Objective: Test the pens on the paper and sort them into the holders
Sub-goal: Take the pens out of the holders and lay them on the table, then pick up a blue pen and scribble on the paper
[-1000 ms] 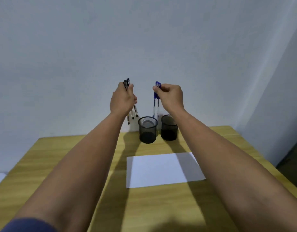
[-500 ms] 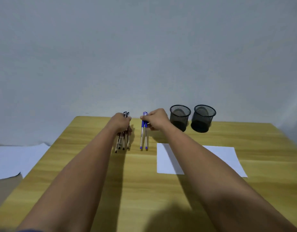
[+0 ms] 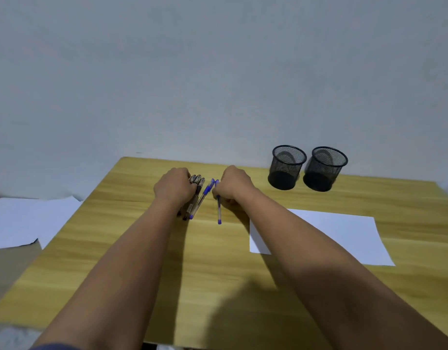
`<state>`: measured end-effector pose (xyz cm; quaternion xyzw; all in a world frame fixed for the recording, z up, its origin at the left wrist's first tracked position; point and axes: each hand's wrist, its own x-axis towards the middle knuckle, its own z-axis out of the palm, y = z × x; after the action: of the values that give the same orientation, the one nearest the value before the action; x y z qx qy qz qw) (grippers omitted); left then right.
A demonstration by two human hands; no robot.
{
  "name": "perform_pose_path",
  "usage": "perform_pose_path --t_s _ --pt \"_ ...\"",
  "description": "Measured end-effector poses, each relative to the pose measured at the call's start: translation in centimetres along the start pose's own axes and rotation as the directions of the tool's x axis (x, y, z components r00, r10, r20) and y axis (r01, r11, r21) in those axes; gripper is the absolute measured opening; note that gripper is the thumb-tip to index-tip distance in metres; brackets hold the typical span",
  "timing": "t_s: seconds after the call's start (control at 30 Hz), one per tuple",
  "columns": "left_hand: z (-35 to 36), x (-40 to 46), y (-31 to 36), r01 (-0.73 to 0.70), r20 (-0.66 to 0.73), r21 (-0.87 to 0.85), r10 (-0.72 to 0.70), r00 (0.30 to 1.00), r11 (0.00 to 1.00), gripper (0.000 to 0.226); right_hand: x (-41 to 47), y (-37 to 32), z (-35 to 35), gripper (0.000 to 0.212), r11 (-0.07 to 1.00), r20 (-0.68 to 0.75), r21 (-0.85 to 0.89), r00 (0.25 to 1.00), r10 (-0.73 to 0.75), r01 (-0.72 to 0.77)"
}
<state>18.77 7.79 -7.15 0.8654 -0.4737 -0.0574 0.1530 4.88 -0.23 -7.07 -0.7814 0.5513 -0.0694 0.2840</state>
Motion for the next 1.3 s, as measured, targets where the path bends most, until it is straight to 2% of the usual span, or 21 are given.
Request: perform_pose_path --t_s 0.13,0.2,0.33,0.4,0.53,0.6,0.7,0.77,0.87,0.93,1.1,1.23,1.3 --pt "0.1 -0.5 -0.3 -0.009 -0.026 -0.027 0.008 1.0 1.0 0.037 -0.5 -0.2 0.1 0.026 1.0 -0.065 0.015 0.998 0.022 -0.021" --pt "-0.4 -0.8 -0.4 -0.007 -0.039 -0.033 0.006 0.999 0.999 0.043 -1.0 -0.2 -0.7 0.031 0.997 -0.107 0.07 0.994 0.034 -0.027" --pt "-2.4 -1.8 0.0 -0.077 -0.094 -0.09 0.068 0.993 0.993 0.043 -2.9 -0.4 -3.7 0.024 0.979 -0.107 0.205 0.994 0.023 0.0" --pt "-3.8 -2.5 0.5 -0.142 -0.101 -0.135 0.129 0.986 0.981 0.046 -4.4 -0.2 -5.4 0.027 0.952 -0.059 0.303 0.998 -0.035 0.052" --pt "-5.7 -4.9 2.6 -0.382 -0.042 -0.157 0.38 0.924 0.911 0.061 -9.1 1.5 -8.1 0.006 0.816 0.029 0.572 0.992 -0.12 0.082" --pt "-5.8 -6.5 3.7 -0.489 -0.04 -0.128 0.488 0.872 0.863 0.053 -11.4 3.0 -9.0 0.004 0.777 0.024 0.624 0.991 -0.131 0.088" --pt "-5.4 -8.8 5.2 -0.586 -0.1 -0.047 0.58 0.808 0.809 0.024 -13.7 5.7 -10.3 0.008 0.751 0.04 0.658 0.993 -0.11 0.057" --pt "-5.0 -10.2 5.9 -0.604 -0.098 -0.042 0.598 0.795 0.796 0.02 -15.2 7.5 -11.1 0.013 0.688 0.049 0.726 0.997 -0.068 0.011" --pt "-4.3 -11.6 6.7 -0.585 -0.069 -0.12 0.581 0.811 0.802 0.018 -17.0 9.8 -10.9 0.021 0.494 0.046 0.868 0.999 -0.001 -0.039" --pt "-3.7 -12.4 7.5 -0.574 -0.044 -0.182 0.577 0.816 0.798 0.018 -17.6 10.9 -9.7 0.027 0.403 0.021 0.915 1.0 0.023 -0.029" --pt "-2.6 -14.1 9.8 -0.6 0.003 -0.249 0.62 0.785 0.76 0.022 -17.5 11.5 -7.3 0.019 0.349 -0.068 0.937 0.989 0.133 0.018" --pt "-2.2 -15.4 10.6 -0.537 0.028 -0.406 0.597 0.802 0.74 0.039 -17.3 11.2 -7.1 0.025 0.311 -0.108 0.949 0.977 0.181 0.048" --pt "-1.8 -16.0 10.7 -0.511 0.049 -0.42 0.58 0.813 0.751 0.046 -17.1 10.8 -6.4 0.03 0.321 -0.121 0.946 0.969 0.216 0.047"
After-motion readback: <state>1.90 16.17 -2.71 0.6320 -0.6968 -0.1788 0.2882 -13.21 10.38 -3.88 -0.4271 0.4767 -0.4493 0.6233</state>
